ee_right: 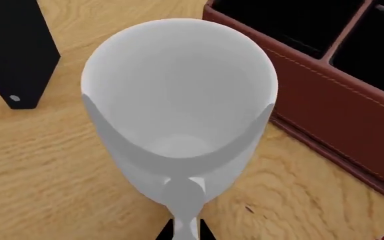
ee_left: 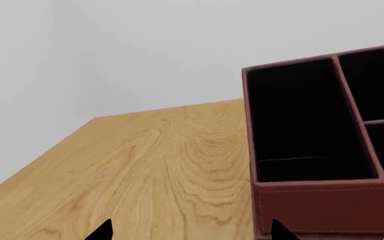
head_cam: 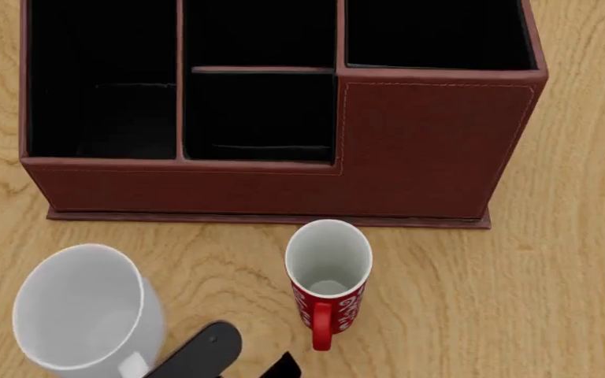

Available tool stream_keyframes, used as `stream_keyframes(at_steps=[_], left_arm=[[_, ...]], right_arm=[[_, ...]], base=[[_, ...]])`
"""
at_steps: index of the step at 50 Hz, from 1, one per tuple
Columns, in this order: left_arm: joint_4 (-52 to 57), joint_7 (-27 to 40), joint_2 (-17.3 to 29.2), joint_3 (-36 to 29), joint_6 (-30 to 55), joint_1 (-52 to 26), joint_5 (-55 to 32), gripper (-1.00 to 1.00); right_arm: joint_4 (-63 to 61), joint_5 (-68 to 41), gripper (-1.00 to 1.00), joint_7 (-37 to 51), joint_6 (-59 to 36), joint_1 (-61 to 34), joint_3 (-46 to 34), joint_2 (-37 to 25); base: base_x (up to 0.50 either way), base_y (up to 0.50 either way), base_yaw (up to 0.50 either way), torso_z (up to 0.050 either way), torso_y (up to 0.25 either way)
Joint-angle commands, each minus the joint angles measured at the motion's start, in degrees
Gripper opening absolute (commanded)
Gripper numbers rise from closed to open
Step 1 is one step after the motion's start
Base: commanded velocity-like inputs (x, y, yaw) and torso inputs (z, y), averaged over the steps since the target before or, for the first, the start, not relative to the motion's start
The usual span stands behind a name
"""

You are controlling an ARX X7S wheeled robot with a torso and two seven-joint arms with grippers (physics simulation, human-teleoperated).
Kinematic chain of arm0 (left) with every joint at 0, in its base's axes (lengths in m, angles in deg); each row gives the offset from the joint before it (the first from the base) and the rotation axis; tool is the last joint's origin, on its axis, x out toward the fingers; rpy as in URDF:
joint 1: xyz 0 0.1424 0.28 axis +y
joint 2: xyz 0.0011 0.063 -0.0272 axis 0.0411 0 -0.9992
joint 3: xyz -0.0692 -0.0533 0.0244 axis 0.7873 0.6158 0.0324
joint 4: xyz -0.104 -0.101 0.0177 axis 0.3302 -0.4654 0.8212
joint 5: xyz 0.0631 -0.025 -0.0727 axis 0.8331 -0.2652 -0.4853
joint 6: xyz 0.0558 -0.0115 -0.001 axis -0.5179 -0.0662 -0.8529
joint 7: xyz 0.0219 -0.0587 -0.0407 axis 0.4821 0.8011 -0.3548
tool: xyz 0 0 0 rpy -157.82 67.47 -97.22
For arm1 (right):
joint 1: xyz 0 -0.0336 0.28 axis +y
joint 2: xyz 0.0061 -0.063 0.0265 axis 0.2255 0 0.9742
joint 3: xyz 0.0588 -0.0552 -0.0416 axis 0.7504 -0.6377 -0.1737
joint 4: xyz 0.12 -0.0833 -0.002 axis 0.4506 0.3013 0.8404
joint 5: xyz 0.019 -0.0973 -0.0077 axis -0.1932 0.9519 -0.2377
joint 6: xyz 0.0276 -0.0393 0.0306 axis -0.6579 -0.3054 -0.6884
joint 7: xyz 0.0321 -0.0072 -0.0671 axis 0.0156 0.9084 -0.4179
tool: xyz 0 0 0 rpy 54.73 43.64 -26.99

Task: Pick up the white mug and place it to the right of the caddy.

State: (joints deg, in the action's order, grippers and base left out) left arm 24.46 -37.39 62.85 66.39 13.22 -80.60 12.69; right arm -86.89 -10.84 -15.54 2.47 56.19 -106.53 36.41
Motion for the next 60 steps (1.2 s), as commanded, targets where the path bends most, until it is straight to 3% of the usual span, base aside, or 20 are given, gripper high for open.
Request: stream_keyframes(at_steps=[1, 10, 16, 21, 36, 48, 54, 58, 60], left_arm=[[0.75, 0.44, 0.34, 0.11, 0.83, -0.42, -0.69, 1.0], [0.86, 0.61, 0.6, 0.77, 0.43, 0.0, -0.84, 1.0], [0.83, 0.86, 0.76, 0.38, 0.31, 0.03, -0.5, 1.0], [0.76, 1.07, 0.82, -0.16, 0.24, 0.07, -0.19, 1.0], [1.45, 1.5, 1.17, 0.01, 0.29, 0.35, -0.58, 1.0], [1.99, 2.05, 1.59, -0.14, 0.7, 0.23, -0.97, 1.0], [2.34, 2.49, 1.78, -0.52, 1.2, -0.18, -1.29, 1.0], [2.56, 2.72, 1.93, -0.33, 1.52, -0.41, -1.8, 1.0], [2.74, 2.83, 1.99, -0.19, 1.77, -0.58, -2.09, 1.0]], right_arm=[[-10.29, 0.77, -1.0, 0.85, -9.47, -2.33, -2.4, 1.06], [-17.33, 0.65, -1.0, 2.21, -17.92, -5.35, -3.18, 2.0], [-18.32, 4.59, -1.0, -0.17, -18.49, -6.21, -2.91, 1.45], [-18.39, 27.61, -1.0, -16.01, -18.49, -5.28, -7.95, 3.2], [-18.4, 58.71, -1.0, -40.53, -18.51, -6.97, -9.81, 3.21], [-18.05, 75.37, -1.0, -57.16, -18.51, -9.67, -3.91, 3.21], [-15.55, 86.08, -1.0, -69.71, -18.51, -13.51, -0.13, 3.21], [-12.04, 96.72, -1.0, -83.01, -18.51, -17.91, 4.2, 3.21], [-11.67, 96.83, -1.0, -83.11, -18.51, -18.61, 5.22, 3.21]], base=[[0.0, 0.0, 0.0, 0.0, 0.0], [0.0, 0.0, 0.0, 0.0, 0.0], [0.0, 0.0, 0.0, 0.0, 0.0], [0.0, 0.0, 0.0, 0.0, 0.0], [0.0, 0.0, 0.0, 0.0, 0.0], [0.0, 0.0, 0.0, 0.0, 0.0], [0.0, 0.0, 0.0, 0.0, 0.003], [0.0, 0.0, 0.0, 0.0, 0.0], [0.0, 0.0, 0.0, 0.0, 0.0]])
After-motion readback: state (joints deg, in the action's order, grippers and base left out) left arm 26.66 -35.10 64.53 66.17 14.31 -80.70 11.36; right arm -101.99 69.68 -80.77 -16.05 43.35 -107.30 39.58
